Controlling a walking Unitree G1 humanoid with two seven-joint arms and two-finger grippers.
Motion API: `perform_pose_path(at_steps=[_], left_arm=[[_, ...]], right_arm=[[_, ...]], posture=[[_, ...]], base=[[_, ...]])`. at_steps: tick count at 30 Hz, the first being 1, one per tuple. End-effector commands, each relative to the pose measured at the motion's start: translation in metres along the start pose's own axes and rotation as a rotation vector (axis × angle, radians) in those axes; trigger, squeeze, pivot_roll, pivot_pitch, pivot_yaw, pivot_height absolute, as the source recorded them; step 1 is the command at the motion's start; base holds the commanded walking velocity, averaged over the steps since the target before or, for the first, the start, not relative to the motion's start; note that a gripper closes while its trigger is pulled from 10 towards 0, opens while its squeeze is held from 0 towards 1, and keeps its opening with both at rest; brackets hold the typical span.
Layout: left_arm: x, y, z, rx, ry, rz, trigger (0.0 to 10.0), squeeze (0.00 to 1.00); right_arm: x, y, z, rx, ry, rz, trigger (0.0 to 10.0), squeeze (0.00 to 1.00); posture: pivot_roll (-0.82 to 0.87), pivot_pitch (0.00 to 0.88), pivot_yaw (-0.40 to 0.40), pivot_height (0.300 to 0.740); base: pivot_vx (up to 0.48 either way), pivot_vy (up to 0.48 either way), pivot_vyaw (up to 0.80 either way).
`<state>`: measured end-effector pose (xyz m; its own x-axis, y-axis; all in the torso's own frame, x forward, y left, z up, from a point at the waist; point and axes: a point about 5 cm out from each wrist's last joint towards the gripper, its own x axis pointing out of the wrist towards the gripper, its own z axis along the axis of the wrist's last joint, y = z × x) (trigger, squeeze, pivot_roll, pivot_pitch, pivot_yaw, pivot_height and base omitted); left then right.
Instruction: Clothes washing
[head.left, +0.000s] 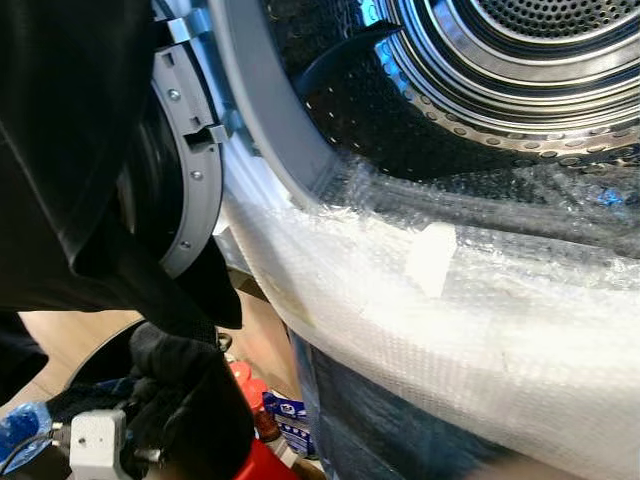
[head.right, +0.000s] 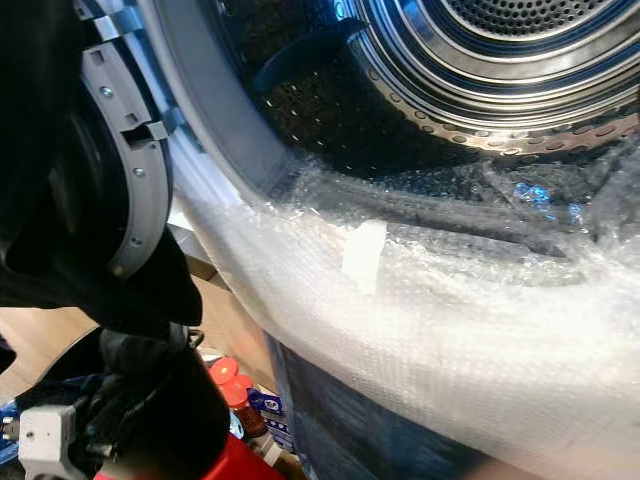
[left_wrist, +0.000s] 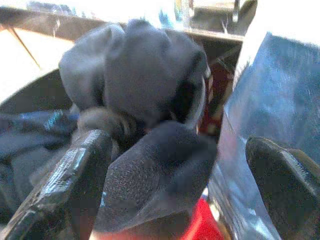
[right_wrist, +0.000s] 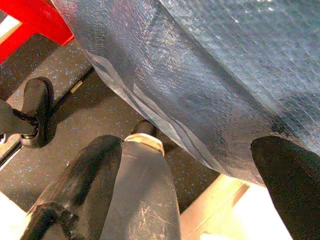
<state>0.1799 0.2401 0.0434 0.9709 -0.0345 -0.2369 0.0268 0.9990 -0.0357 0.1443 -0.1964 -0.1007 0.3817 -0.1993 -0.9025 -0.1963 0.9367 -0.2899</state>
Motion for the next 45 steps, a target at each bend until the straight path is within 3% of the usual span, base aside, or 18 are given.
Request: perform_pose_path(at_steps=[1, 6, 12, 14, 15, 16, 17, 24, 25, 29, 38, 45], left_arm=[[-0.001, -0.001, -0.002, 0.059, 0.052, -0.029, 10.0, 0.0], [-0.003, 0.002, -0.002, 0.074, 0.038, 0.045, 10.0, 0.0], [0.006, -0.001, 0.009, 0.004, 0.059, 0.029, 10.0, 0.0], [0.011, 0.0, 0.017, 0.084, 0.075, -0.018, 10.0, 0.0], [0.011, 0.0, 0.017, 0.084, 0.075, -0.018, 10.0, 0.0], [0.012, 0.0, 0.017, 0.108, 0.085, -0.027, 10.0, 0.12], [0.012, 0.006, 0.019, 0.112, 0.097, -0.039, 10.0, 1.0], [0.006, 0.022, 0.015, 0.078, 0.186, -0.058, 10.0, 1.0], [0.004, 0.024, 0.013, 0.077, 0.212, -0.076, 10.0, 0.0], [-0.001, 0.035, 0.009, 0.097, 0.254, -0.057, 10.0, 0.0], [0.004, 0.056, 0.002, 0.061, 0.291, 0.026, 10.0, 0.0], [0.012, 0.059, 0.006, 0.063, 0.285, 0.031, 10.0, 0.0]], right_arm=[[-0.001, 0.01, -0.002, 0.001, 0.014, 0.03, 10.0, 0.0], [-0.001, 0.01, -0.002, 0.005, 0.015, 0.027, 10.0, 0.0], [-0.001, 0.01, -0.002, 0.003, 0.015, 0.026, 10.0, 0.0], [-0.001, 0.01, -0.001, 0.002, 0.012, 0.026, 10.0, 0.0], [-0.001, 0.01, -0.001, 0.002, 0.012, 0.026, 10.0, 0.0], [-0.001, 0.01, 0.0, 0.002, 0.012, 0.026, 10.0, 0.0], [-0.001, 0.01, 0.0, 0.006, 0.01, 0.025, 10.0, 0.0], [-0.001, 0.01, 0.001, 0.004, 0.009, 0.027, 10.0, 0.0], [-0.001, 0.011, 0.001, 0.003, 0.009, 0.027, 10.0, 0.0], [-0.001, 0.011, 0.001, 0.001, 0.009, 0.028, 10.0, 0.0], [-0.001, 0.012, 0.003, -0.009, 0.005, 0.03, 10.0, 0.0], [-0.001, 0.013, 0.004, -0.013, 0.003, 0.034, 10.0, 0.0]], posture=[[0.04, 0.0, 0.205, 0.74], [0.04, 0.0, 0.207, 0.74], [0.05, 0.0, 0.202, 0.74], [0.05, 0.0, 0.204, 0.74], [0.05, 0.0, 0.204, 0.74], [0.05, 0.0, 0.204, 0.74], [0.04, 0.0, 0.207, 0.74], [0.05, 0.0, 0.203, 0.74], [0.05, 0.0, 0.202, 0.74], [0.05, 0.0, 0.202, 0.74], [0.06, 0.0, 0.197, 0.74], [0.05, 0.0, 0.2, 0.74]], base=[[0.0, 0.0, 0.0], [0.0, 0.0, 0.0], [0.0, 0.0, 0.0], [0.0, 0.0, 0.0], [0.0, 0.0, 0.0], [0.0, 0.0, 0.0], [0.0, 0.0, 0.0], [0.0, 0.0, 0.0], [0.0, 0.0, 0.0], [0.0, 0.0, 0.0], [0.0, 0.0, 0.0], [0.0, 0.0, 0.0]])
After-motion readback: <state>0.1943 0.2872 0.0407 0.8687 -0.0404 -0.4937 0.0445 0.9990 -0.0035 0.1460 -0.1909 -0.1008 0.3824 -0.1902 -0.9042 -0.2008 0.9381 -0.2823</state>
